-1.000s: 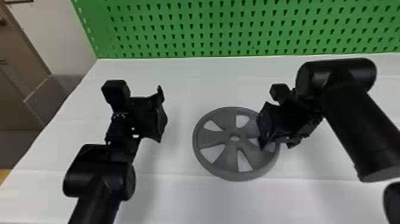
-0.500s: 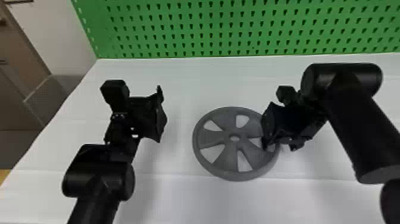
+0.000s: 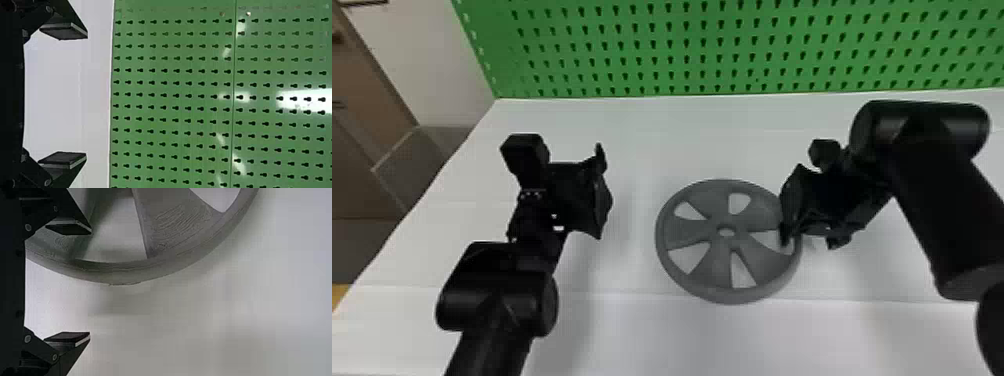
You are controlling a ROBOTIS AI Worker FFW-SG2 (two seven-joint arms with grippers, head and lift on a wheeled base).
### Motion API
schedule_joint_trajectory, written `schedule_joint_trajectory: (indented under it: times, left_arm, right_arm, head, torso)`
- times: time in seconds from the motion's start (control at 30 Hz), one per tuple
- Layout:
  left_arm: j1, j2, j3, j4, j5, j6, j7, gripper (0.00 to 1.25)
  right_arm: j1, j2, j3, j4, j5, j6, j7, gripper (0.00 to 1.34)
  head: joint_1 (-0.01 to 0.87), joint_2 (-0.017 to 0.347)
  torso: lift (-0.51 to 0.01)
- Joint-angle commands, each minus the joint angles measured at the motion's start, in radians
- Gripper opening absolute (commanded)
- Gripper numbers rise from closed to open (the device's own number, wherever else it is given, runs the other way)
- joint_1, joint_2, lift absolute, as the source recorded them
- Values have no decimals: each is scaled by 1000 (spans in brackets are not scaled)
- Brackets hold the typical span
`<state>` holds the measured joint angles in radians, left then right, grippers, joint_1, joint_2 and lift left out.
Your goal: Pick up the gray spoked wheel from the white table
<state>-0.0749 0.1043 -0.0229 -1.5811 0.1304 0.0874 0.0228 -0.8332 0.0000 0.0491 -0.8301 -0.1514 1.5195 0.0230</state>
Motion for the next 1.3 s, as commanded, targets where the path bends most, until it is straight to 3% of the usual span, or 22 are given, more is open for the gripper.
schedule_joint_trajectory:
  times: [0.0,0.6,1.03,1.27]
  left_arm:
    - [-2,0,0,1,0,0,0,1060]
    - [-8,2,-5,1,0,0,0,1058]
    - [-5,3,-5,1,0,0,0,1060]
    - [-6,5,-8,1,-2,0,0,1058]
  right_arm:
    - [-7,1,0,11,4,-13,0,1006]
    - [-15,1,78,14,-51,-47,-11,1006]
    - [-23,1,103,14,-332,-36,-324,1006]
    - [-24,1,101,14,-387,-39,-393,1006]
  head:
    - [779,144]
    - [779,146]
    - [779,146]
    - [779,146]
  torso:
    - [-84]
    - [-84]
    - [-84]
    - [-84]
